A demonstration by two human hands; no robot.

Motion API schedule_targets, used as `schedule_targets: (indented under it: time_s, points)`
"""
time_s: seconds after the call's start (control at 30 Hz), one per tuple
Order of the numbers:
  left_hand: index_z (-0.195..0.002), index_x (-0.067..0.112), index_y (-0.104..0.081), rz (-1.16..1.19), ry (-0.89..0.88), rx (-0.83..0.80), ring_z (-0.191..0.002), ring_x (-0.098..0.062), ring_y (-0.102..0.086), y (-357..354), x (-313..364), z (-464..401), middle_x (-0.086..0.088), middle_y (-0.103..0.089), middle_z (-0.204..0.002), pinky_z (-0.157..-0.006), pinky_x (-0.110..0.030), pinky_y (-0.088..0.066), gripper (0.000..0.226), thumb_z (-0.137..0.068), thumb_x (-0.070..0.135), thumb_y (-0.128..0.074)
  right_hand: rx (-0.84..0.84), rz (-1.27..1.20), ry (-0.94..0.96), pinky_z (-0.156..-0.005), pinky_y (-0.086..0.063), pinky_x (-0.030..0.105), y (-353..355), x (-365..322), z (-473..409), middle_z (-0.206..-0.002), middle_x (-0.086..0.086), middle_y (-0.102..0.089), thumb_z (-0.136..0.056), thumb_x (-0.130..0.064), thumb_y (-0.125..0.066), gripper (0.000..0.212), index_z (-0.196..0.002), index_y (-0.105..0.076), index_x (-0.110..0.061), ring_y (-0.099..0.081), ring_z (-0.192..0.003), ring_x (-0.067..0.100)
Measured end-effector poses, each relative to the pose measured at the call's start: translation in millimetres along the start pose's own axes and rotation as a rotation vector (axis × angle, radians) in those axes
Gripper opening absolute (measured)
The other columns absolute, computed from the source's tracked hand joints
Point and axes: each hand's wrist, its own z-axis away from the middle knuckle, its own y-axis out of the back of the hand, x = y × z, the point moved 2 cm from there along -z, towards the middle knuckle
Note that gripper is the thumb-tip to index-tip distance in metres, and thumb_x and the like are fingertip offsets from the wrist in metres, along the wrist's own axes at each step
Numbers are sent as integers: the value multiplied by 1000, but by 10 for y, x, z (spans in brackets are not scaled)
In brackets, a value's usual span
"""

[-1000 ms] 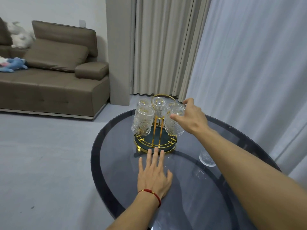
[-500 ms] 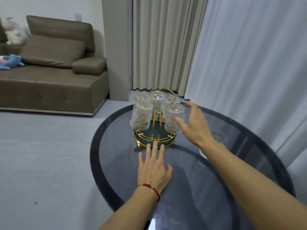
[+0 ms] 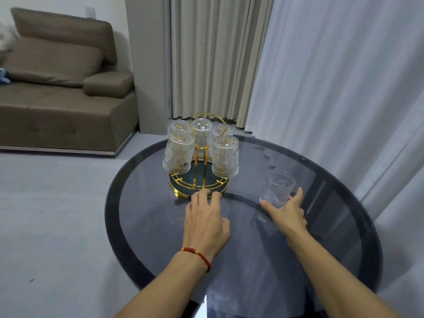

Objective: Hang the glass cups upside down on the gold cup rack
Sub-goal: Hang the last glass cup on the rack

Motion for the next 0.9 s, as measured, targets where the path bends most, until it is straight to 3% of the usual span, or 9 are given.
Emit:
schedule_targets:
  time_s: [0.13,0.27,0.37,0.47,0.53,0.63,0.7,0.8,0.9]
  points:
    - [-125,17,-56,105,2,13,-118,-23,-43,51,69,46,-4,-51,-123,-96,-39,-45,44,-81,13,-58,4,29,-35,-116,-27,54,-1,30,-87,-153,16,-47,-77,-57,-80,107,-159,-20,-25,-39,-140,44]
    - [-119,20,-59,361,87,-41,-110,-16,-50,114,70,52,1,-57,-115,-92,-30,-46,38,-83,10,-63,51,71,32,-108,-31,51,-3,20,39,-134,11,-59,-70,-53,-83,78,-129,-47,-18,-50,-127,38]
    - [-118,26,-57,669,267,-197,-97,-14,-61,176,91,66,1,-61,-110,-80,-27,-55,35,-87,20,-70,44,114,227,-99,-44,47,61,-36,300,-117,8,-58,-66,-54,-81,69,-119,-50,-22,-57,-112,33]
    - [-136,36,-47,1013,324,-380,-103,-16,-66,223,184,104,1,-53,-126,-82,-42,-63,65,-80,39,-80,-100,102,451,-79,-50,38,122,-188,598,-107,-1,-54,-61,-53,-80,68,-113,-44,-29,-59,-95,24]
    - [-145,43,-38,1181,290,-462,-108,-18,-68,262,250,133,-1,-49,-132,-80,-46,-63,84,-75,37,-84,-204,151,546,-75,-50,35,97,-285,765,-109,-5,-57,-55,-54,-81,76,-114,-40,-31,-60,-93,21]
    - [-139,44,-45,1213,293,-370,-113,-15,-62,327,259,140,-8,-53,-129,-77,-54,-63,80,-74,23,-87,-261,156,611,-78,-45,22,79,-382,935,-119,-8,-49,-54,-57,-89,92,-129,-41,-33,-56,-102,12]
    - [-132,39,-54,1323,390,-281,-110,-26,-68,366,202,109,-13,-59,-130,-79,-60,-61,69,-73,24,-86,-294,28,596,-84,-51,19,136,-436,980,-125,-9,-52,-60,-53,-93,89,-133,-45,-36,-60,-108,8]
    - [-134,28,-55,1521,491,-290,-98,-37,-72,405,85,73,-19,-63,-130,-84,-53,-59,67,-73,29,-81,-414,-292,457,-92,-61,34,225,-507,1026,-128,-4,-66,-69,-53,-86,73,-133,-53,-41,-71,-108,13]
    - [-133,19,-57,1611,472,-337,-92,-35,-69,451,44,74,-24,-64,-129,-78,-45,-55,60,-78,32,-78,-451,-423,406,-101,-57,43,205,-588,1084,-119,-5,-75,-86,-51,-75,48,-130,-60,-39,-72,-110,11]
